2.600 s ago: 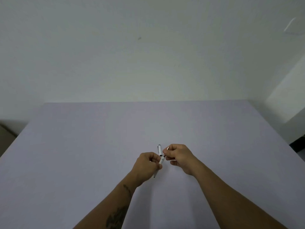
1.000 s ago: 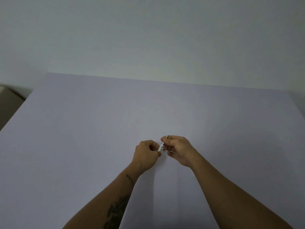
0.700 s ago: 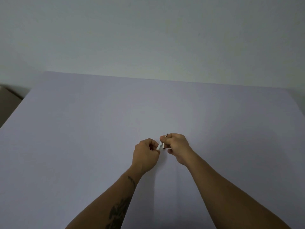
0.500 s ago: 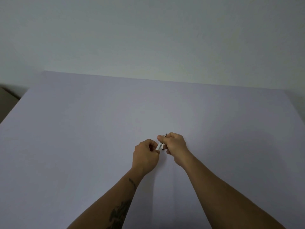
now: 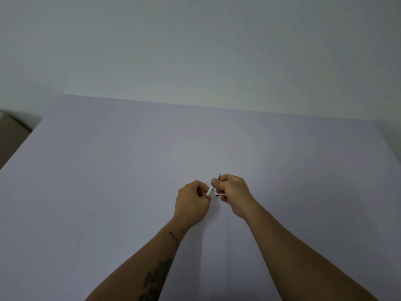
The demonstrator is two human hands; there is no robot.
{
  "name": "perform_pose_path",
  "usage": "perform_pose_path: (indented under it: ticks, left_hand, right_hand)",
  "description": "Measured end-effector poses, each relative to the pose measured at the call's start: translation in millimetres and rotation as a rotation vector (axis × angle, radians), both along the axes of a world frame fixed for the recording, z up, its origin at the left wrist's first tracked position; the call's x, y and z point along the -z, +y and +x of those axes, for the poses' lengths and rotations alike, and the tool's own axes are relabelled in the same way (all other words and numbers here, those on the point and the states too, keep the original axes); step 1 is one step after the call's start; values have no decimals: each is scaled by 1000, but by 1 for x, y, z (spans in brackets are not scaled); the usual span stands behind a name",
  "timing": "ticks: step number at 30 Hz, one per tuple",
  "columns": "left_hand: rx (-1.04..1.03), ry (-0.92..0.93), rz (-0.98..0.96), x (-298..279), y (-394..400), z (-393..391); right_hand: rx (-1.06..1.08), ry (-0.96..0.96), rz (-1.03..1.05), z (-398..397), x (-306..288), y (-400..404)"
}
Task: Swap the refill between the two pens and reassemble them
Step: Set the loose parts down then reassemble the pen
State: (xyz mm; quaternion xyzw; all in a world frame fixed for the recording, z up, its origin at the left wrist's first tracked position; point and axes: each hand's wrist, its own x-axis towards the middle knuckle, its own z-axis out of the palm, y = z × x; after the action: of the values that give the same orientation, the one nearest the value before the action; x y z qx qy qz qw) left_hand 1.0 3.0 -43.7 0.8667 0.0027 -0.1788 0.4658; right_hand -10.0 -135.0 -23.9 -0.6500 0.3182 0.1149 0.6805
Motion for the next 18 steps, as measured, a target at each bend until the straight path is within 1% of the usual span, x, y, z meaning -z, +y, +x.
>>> perform_pose_path:
  ticks: [3,5,7,9,11,16,18]
  left_hand:
    - [-16,-32,21,1,-1,-3]
    - [-17,-27,13,0,-2,-3]
    - [-13,-15,-5,-2,0,-1]
    - [-12,-10,-25,-4,2,2]
    - [-12,-8,-34,-5,4,4]
    - [-17,-13,-22,-1,4,-3]
    - [-31,-1,-10,1,5,-4]
  right_hand:
    - [42,8,-50,3,0,6]
    - [45,17,-41,4,-2,7]
    - [22,14,43,2,-5,6]
    - [5,7,172,-2,-8,2]
    - [0,-12,209,-3,-9,-1]
    - [0,-26,-80,3,-6,6]
    - [-14,-18,-133,5,-3,7]
